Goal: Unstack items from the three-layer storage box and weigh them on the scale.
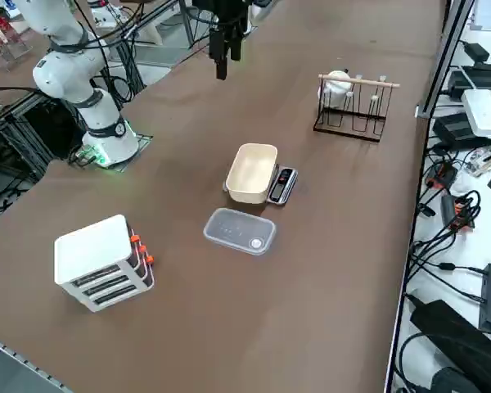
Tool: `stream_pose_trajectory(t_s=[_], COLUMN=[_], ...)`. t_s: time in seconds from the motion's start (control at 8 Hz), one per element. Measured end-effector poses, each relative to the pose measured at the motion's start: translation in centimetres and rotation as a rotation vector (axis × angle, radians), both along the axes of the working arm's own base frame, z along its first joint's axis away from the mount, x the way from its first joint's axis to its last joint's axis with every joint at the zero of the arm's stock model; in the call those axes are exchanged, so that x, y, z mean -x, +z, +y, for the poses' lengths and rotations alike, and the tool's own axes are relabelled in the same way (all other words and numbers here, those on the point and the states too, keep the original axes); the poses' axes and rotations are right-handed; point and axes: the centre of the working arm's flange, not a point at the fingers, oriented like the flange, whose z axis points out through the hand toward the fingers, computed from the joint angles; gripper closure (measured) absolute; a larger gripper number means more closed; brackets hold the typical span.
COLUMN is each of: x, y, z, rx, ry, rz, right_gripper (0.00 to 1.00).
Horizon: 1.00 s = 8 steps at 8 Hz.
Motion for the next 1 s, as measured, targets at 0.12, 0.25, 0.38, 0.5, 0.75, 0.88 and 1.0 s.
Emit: stream_pose_trajectory(t_s=[0.12, 0.25, 0.38, 0.5, 0.75, 0.88, 1.0], x=[0.2, 0.5, 0.5, 0.6, 1.2, 1.5, 1.7], y=[-1.3, -2.7, -4.5, -6.5, -10.4, -11.4, -12.1], z=[-0.4, -1.4, -2.8, -4.0, -5.5, -7.7, -11.5], rx=[0.004, 0.007, 0.037, 0.091, 0.105, 0.065, 0.011], ry=[-0.008, -0.027, -0.038, 0.004, 0.197, 0.278, 0.356], rz=[0.065, 0.140, 0.206, 0.262, 0.343, 0.351, 0.325], right_gripper=[0.00, 0.00, 0.00, 0.00, 0.00, 0.00, 0.00])
